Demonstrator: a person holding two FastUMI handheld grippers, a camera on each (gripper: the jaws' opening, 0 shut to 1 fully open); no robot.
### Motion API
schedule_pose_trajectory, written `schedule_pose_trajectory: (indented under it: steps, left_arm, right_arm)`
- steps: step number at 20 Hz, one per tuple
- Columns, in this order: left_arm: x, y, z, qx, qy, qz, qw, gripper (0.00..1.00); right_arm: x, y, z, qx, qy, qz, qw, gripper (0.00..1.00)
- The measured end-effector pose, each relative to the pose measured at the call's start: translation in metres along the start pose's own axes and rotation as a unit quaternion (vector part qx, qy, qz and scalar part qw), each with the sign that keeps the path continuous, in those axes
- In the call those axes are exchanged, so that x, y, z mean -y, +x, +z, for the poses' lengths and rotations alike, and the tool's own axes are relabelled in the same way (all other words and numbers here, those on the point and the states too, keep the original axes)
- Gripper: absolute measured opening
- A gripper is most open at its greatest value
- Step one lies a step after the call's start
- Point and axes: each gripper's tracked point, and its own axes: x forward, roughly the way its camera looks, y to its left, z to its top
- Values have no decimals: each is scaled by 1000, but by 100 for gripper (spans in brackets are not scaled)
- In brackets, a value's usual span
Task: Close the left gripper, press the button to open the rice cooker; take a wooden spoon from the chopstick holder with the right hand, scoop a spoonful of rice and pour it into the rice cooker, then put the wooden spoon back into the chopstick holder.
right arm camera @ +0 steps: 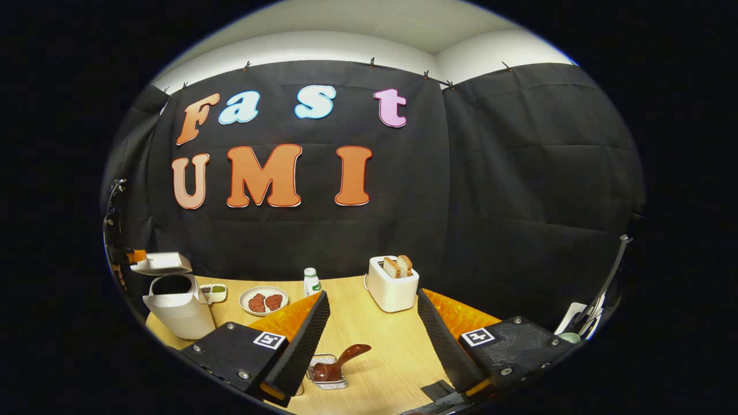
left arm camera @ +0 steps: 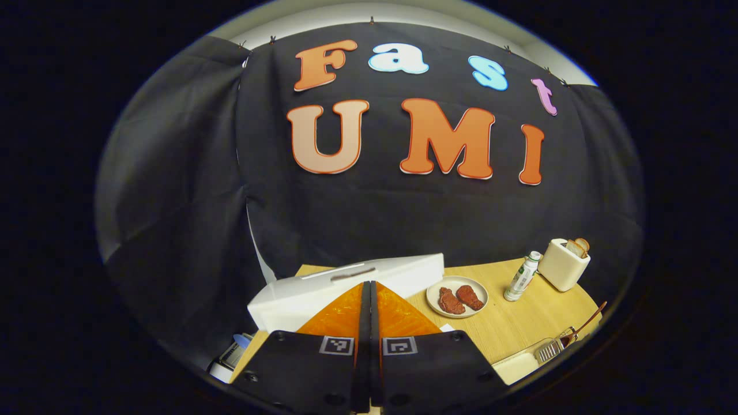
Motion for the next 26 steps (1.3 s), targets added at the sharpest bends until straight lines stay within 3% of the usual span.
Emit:
schedule_pose_trajectory:
  steps: [9,14,21,22,25,26]
  left_arm:
    - [5,-96,82,78,-29,-12,996,5]
    - [-9,-134,93,98,-38,14,994,5]
    - [-26,-162,88,95,-18,44,994,5]
    - [-27,-168,88,97,-22,46,994,10]
    - [-37,-179,88,98,-32,61,993,12]
    - [-39,-180,84,99,-33,65,992,24]
  right_arm:
    - [-4,14,-20,-4,42,38,998,95]
    - [-10,40,-48,-19,58,62,996,95]
    - [-19,90,-130,-106,140,76,981,95]
    - [-20,93,-141,-122,151,77,978,95]
    - [-26,95,-165,-148,183,81,968,95]
    - [-28,96,-171,-155,191,81,966,95]
